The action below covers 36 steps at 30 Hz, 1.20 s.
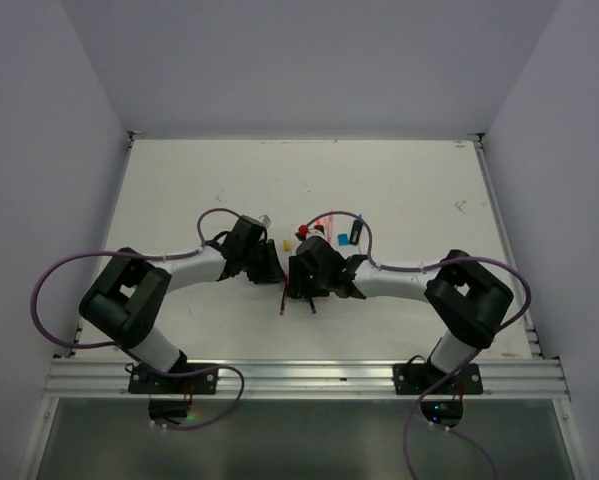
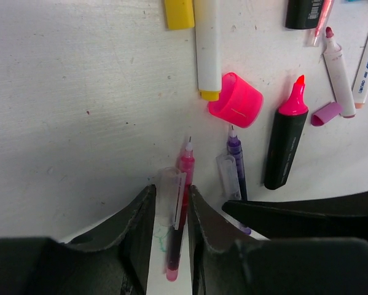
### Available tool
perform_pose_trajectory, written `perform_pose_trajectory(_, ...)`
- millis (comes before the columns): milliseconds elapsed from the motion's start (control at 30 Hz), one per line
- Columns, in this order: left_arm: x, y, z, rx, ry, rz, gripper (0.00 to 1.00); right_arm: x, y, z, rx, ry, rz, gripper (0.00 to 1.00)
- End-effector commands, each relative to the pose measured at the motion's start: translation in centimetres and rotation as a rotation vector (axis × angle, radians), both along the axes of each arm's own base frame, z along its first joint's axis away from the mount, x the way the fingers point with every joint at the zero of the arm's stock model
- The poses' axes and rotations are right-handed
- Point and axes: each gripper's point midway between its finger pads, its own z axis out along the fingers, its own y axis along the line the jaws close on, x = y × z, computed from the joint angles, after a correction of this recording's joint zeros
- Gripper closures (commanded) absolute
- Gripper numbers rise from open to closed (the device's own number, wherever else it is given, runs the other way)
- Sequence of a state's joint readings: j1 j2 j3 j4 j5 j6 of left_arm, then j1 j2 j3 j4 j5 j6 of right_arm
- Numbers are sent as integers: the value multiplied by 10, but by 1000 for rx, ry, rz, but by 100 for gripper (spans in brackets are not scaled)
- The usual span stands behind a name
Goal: Open the pen caps
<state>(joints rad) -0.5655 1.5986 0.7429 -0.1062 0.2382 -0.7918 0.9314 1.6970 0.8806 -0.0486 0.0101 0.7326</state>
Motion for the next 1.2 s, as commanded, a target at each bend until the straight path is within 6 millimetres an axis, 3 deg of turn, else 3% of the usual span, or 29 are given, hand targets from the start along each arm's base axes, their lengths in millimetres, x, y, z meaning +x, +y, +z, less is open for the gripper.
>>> perform_pose_trajectory(0,9,3,16,27,-51,14,70,12,3,41,42,-94,-15,56)
perform_pose_trajectory(167,29,14,60,66,-172,57,64,24,-14,88,32,-223,-39,38)
perform_pose_trajectory(200,31,16,68,74,-195,62,62,27,-18,97,24,-257,-36,31)
perform_pose_trajectory(233,39,18,88,68,-247,77,60,30,-23,104,12,-284,-45,28)
perform_pose_trajectory(300,45,29,103,108,-291,96,52,40,-40,127,-22,-365,-73,18)
perform_pose_trajectory(333,55,41,123,124,-351,144,47,46,-50,135,-36,-389,-94,16)
perform_pose_trajectory(400,60,57,138,165,-389,165,36,57,-73,158,-77,-458,-137,11)
perform_pose_trajectory(433,68,71,161,172,-444,213,33,64,-91,164,-105,-471,-171,7)
perform_pose_trajectory(500,71,90,178,212,-486,247,22,76,-116,181,-138,-520,-224,3)
perform_pose_trajectory(533,77,108,199,227,-538,307,18,84,-138,197,-137,-552,-283,2)
perform_pose_trajectory(600,78,126,216,265,-585,340,8,95,-175,215,-200,-610,-363,2)
perform_pose_trajectory(633,80,145,237,294,-635,406,4,94,-191,228,-216,-646,-396,2)
perform_pose_trajectory(700,78,163,254,351,-681,438,0,96,-218,249,-291,-717,-440,1)
perform_pose_trajectory(833,66,201,310,427,-818,568,0,84,-270,295,-436,-851,-583,1)
perform_pose_trajectory(1000,34,231,378,426,-1022,679,0,56,-312,342,-459,-977,-710,1)
perform_pose_trajectory(1167,1,256,426,426,-1175,765,0,23,-342,382,-425,-1112,-773,2)
